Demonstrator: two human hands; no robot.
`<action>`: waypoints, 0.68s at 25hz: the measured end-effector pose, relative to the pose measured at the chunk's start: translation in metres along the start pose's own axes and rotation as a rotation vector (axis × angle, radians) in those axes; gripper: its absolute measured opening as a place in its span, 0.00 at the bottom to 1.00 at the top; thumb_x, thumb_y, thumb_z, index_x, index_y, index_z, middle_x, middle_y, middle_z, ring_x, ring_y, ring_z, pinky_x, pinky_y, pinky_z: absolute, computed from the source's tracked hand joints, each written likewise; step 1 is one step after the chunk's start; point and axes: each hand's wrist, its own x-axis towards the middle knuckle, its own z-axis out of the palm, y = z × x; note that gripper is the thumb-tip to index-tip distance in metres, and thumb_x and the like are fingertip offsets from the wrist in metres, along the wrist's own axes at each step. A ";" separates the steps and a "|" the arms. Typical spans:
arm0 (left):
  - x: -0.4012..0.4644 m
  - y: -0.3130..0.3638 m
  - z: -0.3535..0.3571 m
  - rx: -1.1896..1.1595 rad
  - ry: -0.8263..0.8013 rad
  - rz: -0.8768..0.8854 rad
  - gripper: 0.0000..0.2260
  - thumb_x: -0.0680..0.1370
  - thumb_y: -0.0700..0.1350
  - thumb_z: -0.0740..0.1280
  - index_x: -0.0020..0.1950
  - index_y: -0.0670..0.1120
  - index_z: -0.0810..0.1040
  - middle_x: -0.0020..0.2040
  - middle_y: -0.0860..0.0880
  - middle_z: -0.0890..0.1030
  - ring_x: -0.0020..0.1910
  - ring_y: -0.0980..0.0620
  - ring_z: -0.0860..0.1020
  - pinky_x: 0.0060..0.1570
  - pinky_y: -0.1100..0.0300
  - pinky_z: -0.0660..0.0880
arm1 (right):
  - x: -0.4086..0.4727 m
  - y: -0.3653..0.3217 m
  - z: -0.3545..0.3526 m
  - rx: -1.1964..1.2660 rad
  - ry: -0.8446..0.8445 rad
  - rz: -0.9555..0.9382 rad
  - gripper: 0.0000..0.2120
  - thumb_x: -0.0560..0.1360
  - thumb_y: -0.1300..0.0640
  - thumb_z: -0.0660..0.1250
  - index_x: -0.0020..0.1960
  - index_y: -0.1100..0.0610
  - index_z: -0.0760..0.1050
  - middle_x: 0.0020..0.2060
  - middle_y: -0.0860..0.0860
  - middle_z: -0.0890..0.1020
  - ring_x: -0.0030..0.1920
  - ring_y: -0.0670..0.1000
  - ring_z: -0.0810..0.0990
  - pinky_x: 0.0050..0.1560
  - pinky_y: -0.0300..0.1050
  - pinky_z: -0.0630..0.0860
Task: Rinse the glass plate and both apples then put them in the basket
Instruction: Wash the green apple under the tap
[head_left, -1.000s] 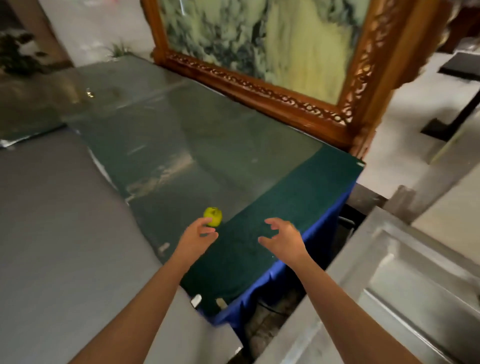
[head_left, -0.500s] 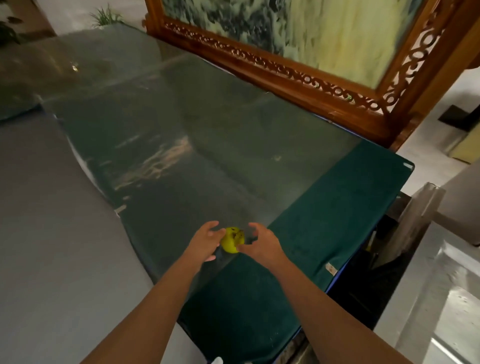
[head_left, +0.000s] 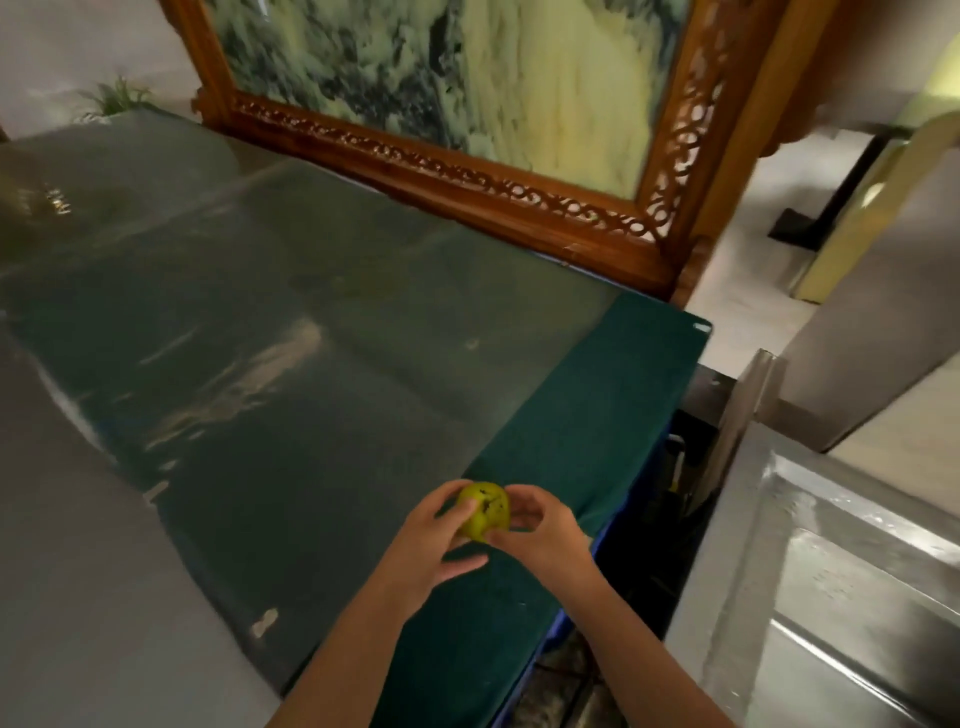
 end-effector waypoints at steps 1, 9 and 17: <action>-0.002 0.000 0.023 -0.012 -0.066 -0.016 0.05 0.77 0.47 0.65 0.51 0.53 0.78 0.54 0.47 0.81 0.51 0.50 0.82 0.40 0.56 0.80 | -0.012 0.002 -0.026 0.023 0.042 -0.017 0.19 0.62 0.62 0.77 0.50 0.53 0.77 0.42 0.46 0.82 0.44 0.46 0.81 0.49 0.36 0.77; -0.021 -0.055 0.254 -0.095 -0.365 -0.035 0.09 0.76 0.35 0.62 0.49 0.49 0.74 0.39 0.50 0.84 0.36 0.54 0.84 0.38 0.60 0.81 | -0.109 0.053 -0.233 0.057 0.330 -0.029 0.23 0.65 0.66 0.75 0.59 0.63 0.75 0.50 0.58 0.82 0.47 0.51 0.80 0.53 0.45 0.77; -0.029 -0.152 0.395 -0.199 -0.338 -0.215 0.08 0.76 0.36 0.63 0.46 0.49 0.75 0.47 0.45 0.81 0.40 0.51 0.82 0.37 0.59 0.82 | -0.180 0.193 -0.409 0.295 0.914 0.373 0.10 0.72 0.56 0.65 0.33 0.54 0.77 0.32 0.51 0.79 0.40 0.53 0.78 0.43 0.47 0.72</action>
